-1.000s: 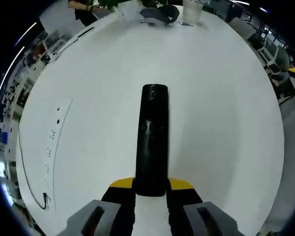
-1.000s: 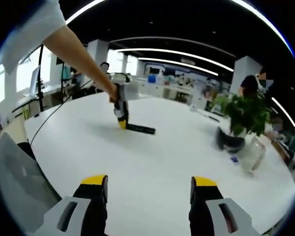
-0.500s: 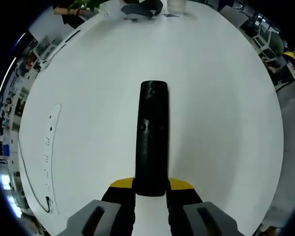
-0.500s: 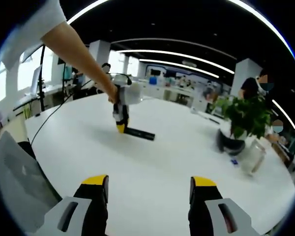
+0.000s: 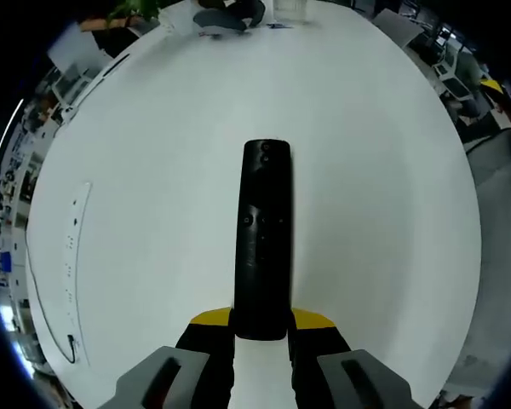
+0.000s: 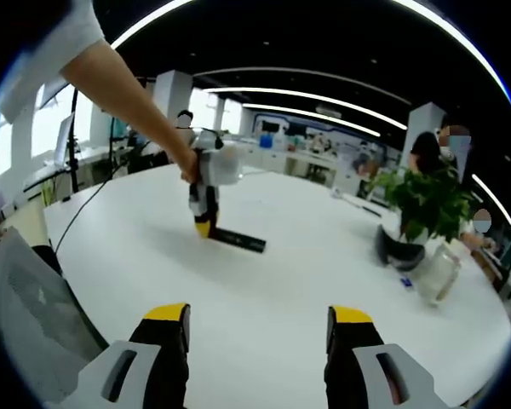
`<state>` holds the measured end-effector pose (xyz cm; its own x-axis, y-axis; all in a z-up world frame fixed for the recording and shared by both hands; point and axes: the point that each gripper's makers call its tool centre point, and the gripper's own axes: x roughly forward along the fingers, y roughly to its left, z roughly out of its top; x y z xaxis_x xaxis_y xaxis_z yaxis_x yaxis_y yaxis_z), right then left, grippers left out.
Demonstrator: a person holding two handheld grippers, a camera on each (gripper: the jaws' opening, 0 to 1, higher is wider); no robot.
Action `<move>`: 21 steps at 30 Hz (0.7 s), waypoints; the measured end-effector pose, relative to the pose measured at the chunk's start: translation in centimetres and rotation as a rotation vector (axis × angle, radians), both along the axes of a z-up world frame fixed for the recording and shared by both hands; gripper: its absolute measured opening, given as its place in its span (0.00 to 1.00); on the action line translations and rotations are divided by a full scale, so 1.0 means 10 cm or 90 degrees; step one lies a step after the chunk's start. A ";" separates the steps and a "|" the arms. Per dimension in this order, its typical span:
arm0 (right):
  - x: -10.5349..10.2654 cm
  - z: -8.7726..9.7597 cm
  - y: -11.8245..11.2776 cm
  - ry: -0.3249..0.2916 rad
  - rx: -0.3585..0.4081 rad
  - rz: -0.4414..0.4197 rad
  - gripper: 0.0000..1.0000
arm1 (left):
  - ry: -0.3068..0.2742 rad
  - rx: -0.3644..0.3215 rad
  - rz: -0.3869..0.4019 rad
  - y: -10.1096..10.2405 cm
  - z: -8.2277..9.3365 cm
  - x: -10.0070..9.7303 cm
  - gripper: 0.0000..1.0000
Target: Press the specified remote control buttons in sequence, fully releasing each button before pressing the next.
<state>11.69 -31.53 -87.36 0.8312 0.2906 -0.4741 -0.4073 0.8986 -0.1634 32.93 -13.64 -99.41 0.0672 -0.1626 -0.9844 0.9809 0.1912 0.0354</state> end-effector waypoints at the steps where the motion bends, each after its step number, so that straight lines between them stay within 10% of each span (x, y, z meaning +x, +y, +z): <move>1: 0.00 0.00 0.00 0.000 0.001 -0.001 0.63 | -0.001 0.000 -0.001 0.00 0.00 -0.02 0.23; 21: -0.02 0.06 0.02 -0.020 0.011 -0.010 0.63 | 0.009 0.077 -0.005 0.02 -0.03 -0.54 0.23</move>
